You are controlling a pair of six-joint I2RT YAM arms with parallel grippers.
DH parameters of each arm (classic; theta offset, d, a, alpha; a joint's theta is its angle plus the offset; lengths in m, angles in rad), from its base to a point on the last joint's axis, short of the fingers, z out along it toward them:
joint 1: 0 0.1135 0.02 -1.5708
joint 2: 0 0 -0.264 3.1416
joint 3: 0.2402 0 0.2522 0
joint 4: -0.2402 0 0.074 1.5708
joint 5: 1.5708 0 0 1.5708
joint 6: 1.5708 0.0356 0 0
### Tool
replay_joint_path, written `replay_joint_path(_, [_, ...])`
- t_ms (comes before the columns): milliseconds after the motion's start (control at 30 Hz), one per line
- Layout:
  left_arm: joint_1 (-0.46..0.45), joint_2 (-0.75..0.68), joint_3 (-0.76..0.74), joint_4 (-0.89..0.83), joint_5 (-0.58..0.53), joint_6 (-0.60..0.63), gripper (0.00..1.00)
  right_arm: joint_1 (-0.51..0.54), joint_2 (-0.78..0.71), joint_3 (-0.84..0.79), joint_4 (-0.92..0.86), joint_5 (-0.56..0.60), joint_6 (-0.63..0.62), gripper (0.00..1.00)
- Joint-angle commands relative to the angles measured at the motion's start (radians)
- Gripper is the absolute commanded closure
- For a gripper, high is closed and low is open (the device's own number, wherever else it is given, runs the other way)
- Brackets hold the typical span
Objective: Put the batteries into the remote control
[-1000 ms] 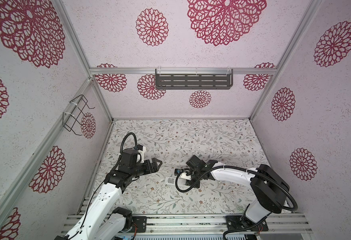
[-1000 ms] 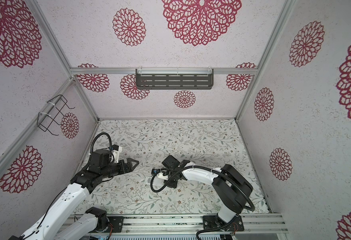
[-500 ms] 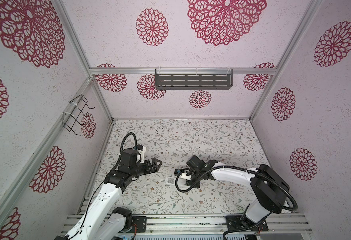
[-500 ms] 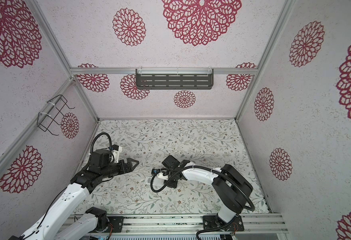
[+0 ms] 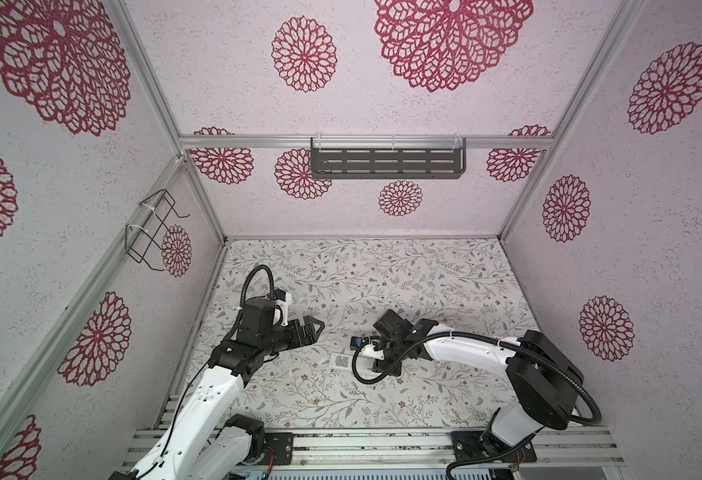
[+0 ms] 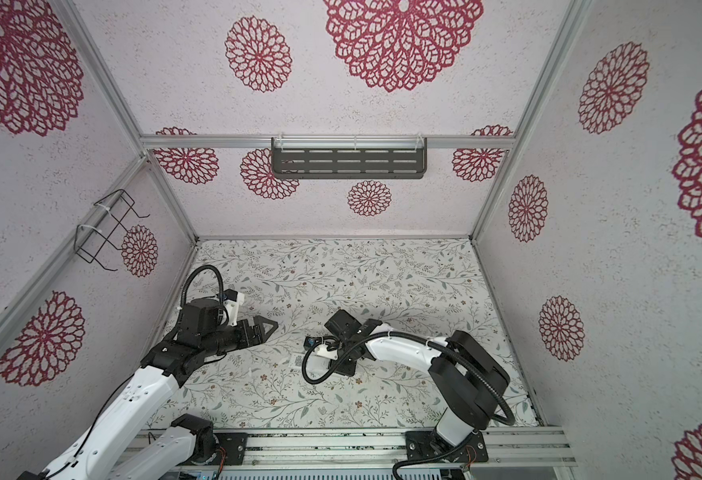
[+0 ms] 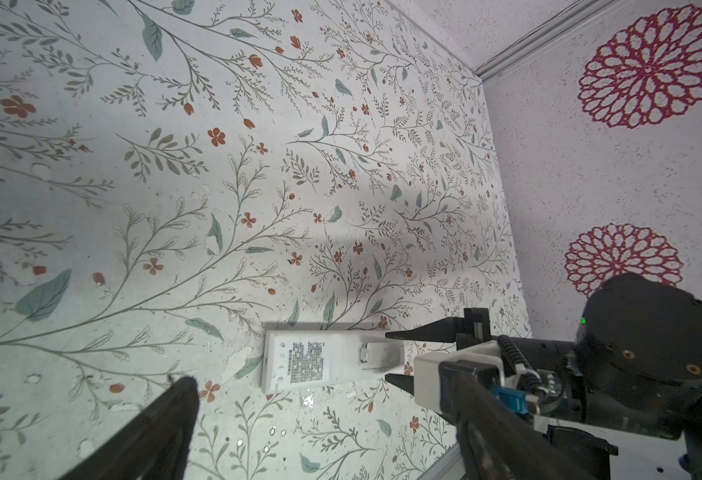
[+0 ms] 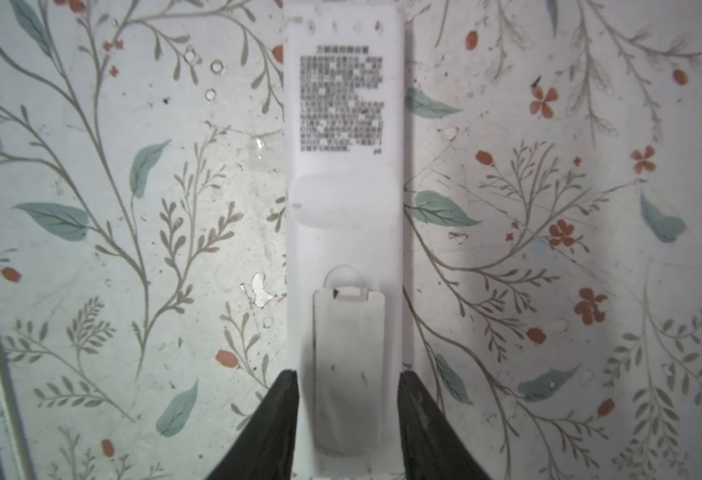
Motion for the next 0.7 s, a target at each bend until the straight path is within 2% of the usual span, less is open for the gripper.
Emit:
replay_joint_path(0, [-0.007,-0.006,-0.003,0.032,-0.001,0.008,0.03,-0.007,-0.101,0.019,-0.010,-0.032,0.072,0.50])
replay_joint_path(133, [-0.007,-0.003,-0.009,0.046,0.016,0.001,0.03,-0.007,-0.173,-0.012,0.031,0.009,0.205,0.42])
replay_joint_path(233, [-0.007,0.004,-0.011,0.049,0.035,-0.004,0.03,-0.012,-0.182,0.007,0.008,0.100,0.364,0.38])
replay_joint_path(333, [-0.007,0.001,-0.011,0.050,0.036,-0.003,0.03,-0.016,-0.149,0.076,-0.067,0.106,0.548,0.35])
replay_joint_path(400, [-0.007,-0.002,-0.011,0.052,0.037,-0.003,0.03,-0.015,-0.132,0.113,-0.110,0.129,0.694,0.26])
replay_joint_path(567, [-0.007,-0.007,-0.014,0.056,0.047,-0.005,0.02,-0.017,-0.130,0.096,-0.126,0.099,1.022,0.16])
replay_joint_path(600, [-0.007,-0.010,-0.014,0.056,0.047,-0.005,0.03,-0.017,-0.138,0.079,-0.112,0.087,1.077,0.06])
replay_joint_path(633, [-0.007,-0.012,-0.016,0.057,0.048,-0.005,0.03,-0.016,-0.143,0.064,-0.103,0.080,1.119,0.01])
replay_joint_path(667, [-0.008,-0.014,-0.017,0.059,0.051,-0.007,0.03,-0.015,-0.149,0.051,-0.103,0.088,1.160,0.01])
